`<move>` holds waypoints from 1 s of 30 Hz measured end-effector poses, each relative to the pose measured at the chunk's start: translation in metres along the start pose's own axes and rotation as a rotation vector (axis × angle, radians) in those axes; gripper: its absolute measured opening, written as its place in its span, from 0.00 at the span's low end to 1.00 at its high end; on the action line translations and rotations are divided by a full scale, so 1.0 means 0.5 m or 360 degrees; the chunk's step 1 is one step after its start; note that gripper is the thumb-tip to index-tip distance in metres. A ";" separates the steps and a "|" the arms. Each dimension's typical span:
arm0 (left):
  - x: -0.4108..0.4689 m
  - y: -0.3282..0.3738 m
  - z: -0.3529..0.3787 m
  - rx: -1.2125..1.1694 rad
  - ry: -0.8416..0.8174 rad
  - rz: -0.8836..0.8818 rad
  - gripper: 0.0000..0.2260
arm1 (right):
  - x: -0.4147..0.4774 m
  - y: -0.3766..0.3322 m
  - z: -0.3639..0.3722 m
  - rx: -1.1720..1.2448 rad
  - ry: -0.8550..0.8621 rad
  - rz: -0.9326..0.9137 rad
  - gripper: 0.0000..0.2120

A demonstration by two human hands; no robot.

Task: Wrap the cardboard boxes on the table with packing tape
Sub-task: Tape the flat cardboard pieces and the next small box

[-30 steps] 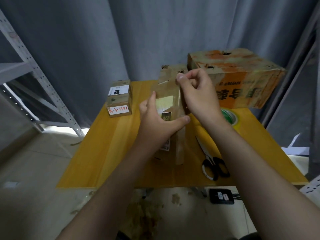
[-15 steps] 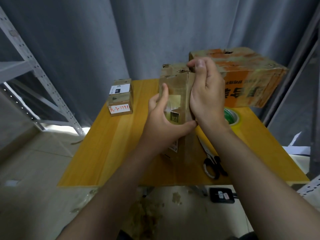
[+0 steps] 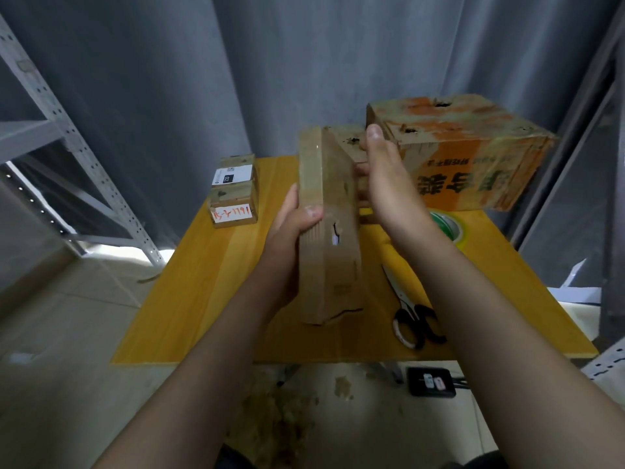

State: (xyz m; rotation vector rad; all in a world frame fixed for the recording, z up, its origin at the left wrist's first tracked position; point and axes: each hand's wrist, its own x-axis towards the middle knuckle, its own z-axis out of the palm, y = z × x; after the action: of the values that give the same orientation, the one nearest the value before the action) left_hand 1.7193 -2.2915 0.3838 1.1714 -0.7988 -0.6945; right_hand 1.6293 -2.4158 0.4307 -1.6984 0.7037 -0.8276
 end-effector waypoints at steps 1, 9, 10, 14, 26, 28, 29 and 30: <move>0.003 -0.002 0.002 0.0036 0.0022 -0.0014 0.37 | 0.001 -0.003 0.000 0.0013 -0.0048 0.0067 0.27; -0.003 -0.026 0.041 0.0811 -0.0195 0.0478 0.41 | -0.008 -0.016 0.014 -0.0158 0.0103 0.0109 0.34; -0.003 -0.027 0.045 0.0832 -0.0219 0.0458 0.44 | -0.012 -0.017 0.018 -0.0154 0.0149 0.0074 0.33; -0.007 -0.018 0.047 0.0735 -0.0209 0.0489 0.44 | -0.016 -0.005 0.022 -0.0107 0.0352 -0.0067 0.23; -0.018 0.021 -0.011 0.0234 -0.0386 0.0246 0.40 | 0.002 0.036 -0.034 -0.0310 0.0602 -0.0434 0.27; -0.016 0.022 -0.019 0.0197 -0.0417 0.0214 0.39 | 0.011 0.037 -0.039 -0.0020 0.0514 -0.0338 0.27; -0.015 0.023 -0.022 0.0180 -0.0424 0.0196 0.39 | 0.017 0.038 -0.040 0.0100 0.0481 -0.0293 0.27; -0.014 0.024 -0.025 0.0161 -0.0423 0.0175 0.38 | 0.022 0.040 -0.042 0.0159 0.0465 -0.0250 0.27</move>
State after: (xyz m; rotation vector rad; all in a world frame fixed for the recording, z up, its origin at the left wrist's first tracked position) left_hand 1.7268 -2.2763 0.3920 1.1301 -1.1244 -0.7340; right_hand 1.6177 -2.4415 0.4177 -1.5733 0.7170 -1.2186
